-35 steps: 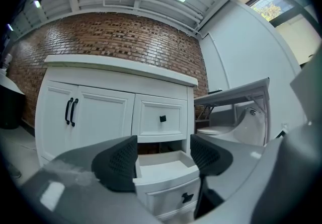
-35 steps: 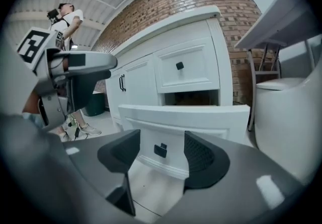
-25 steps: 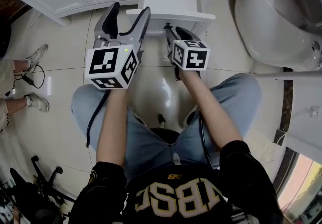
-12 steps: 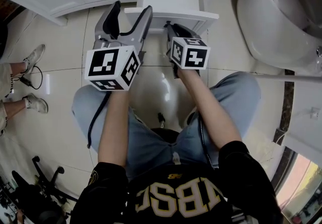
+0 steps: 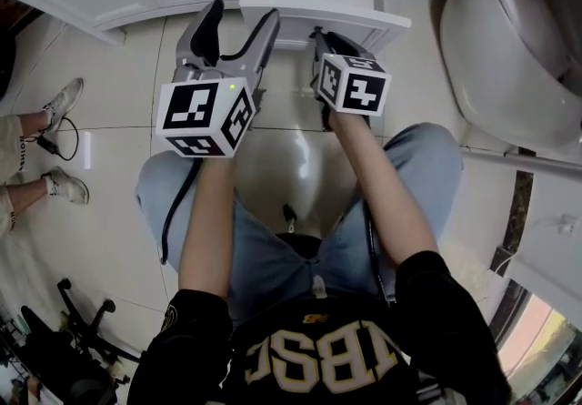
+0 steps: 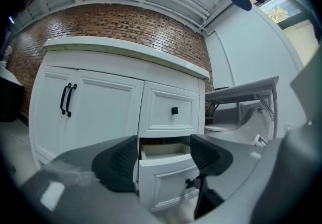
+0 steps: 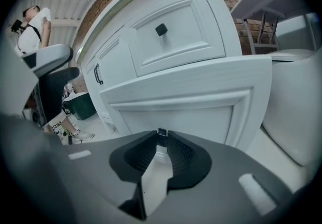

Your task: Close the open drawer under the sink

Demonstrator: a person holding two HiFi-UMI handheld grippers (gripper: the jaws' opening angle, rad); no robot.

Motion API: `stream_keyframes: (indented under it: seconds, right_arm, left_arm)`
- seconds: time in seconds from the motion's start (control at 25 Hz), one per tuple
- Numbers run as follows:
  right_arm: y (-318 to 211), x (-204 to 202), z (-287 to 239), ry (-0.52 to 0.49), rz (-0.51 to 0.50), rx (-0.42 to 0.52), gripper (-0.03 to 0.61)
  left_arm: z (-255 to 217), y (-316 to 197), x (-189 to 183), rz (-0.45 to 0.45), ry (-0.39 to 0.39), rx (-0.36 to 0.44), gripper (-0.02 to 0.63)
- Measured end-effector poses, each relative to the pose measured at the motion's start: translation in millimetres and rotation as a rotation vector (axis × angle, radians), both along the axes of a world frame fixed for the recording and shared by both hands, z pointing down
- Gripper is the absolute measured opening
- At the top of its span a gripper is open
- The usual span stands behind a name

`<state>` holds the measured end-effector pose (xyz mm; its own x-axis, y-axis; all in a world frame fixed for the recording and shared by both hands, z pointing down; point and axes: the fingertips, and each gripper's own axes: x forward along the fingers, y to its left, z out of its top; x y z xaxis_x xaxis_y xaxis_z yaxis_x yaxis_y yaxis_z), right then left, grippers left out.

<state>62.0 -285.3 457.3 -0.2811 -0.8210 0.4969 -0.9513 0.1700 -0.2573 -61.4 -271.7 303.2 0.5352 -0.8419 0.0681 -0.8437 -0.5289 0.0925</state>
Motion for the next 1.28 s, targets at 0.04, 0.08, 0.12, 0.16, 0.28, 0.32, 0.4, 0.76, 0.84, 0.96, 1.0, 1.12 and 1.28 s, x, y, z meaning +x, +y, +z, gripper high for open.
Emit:
stream_keyframes:
  seconds: [0.04, 0.08, 0.12, 0.16, 0.28, 0.32, 0.4, 0.76, 0.84, 0.96, 1.0, 1.12, 1.28]
  right_arm:
    - [-7, 2, -1, 0.000, -0.001, 0.009, 0.067]
    - [-15, 2, -1, 0.000, -0.003, 0.018, 0.067]
    - [-23, 3, -1, 0.001, -0.008, 0.025, 0.067]
    - [-30, 3, -1, -0.003, -0.011, 0.030, 0.067]
    - [-49, 12, -3, -0.025, 0.010, 0.040, 0.067]
    - [-53, 17, -5, -0.027, 0.017, 0.046, 0.066]
    - [-60, 27, -9, -0.027, 0.023, 0.065, 0.061]
    - [-115, 59, -16, -0.223, 0.123, 0.209, 0.060]
    - [-123, 62, -15, -0.232, 0.134, 0.222, 0.064]
    - [-128, 57, -13, -0.164, 0.141, 0.209, 0.064]
    - [-129, 55, -13, -0.154, 0.139, 0.209, 0.064]
    - [-130, 48, -13, -0.177, 0.114, 0.198, 0.063]
    - [-124, 16, -11, -0.150, 0.049, 0.169, 0.063]
  left_arm:
    - [2, -5, -2, -0.002, -0.004, -0.002, 0.328]
    - [5, -10, -6, -0.007, -0.006, -0.005, 0.326]
    - [7, -15, -9, -0.013, -0.008, -0.009, 0.319]
    - [10, -20, -13, -0.020, -0.008, -0.016, 0.319]
    - [15, -30, -13, -0.030, -0.011, -0.032, 0.319]
    - [15, -30, -9, -0.030, -0.012, -0.034, 0.319]
    - [13, -24, 2, -0.030, -0.013, -0.032, 0.319]
    - [9, -15, 6, -0.056, -0.033, -0.010, 0.319]
    - [12, -18, -5, -0.080, -0.015, -0.028, 0.319]
    - [14, -25, -24, -0.092, 0.021, -0.047, 0.319]
    - [11, -26, -28, -0.094, 0.020, -0.040, 0.319]
    - [6, -28, -34, -0.086, 0.009, -0.025, 0.319]
    - [16, -43, -53, -0.075, -0.006, -0.043, 0.319]
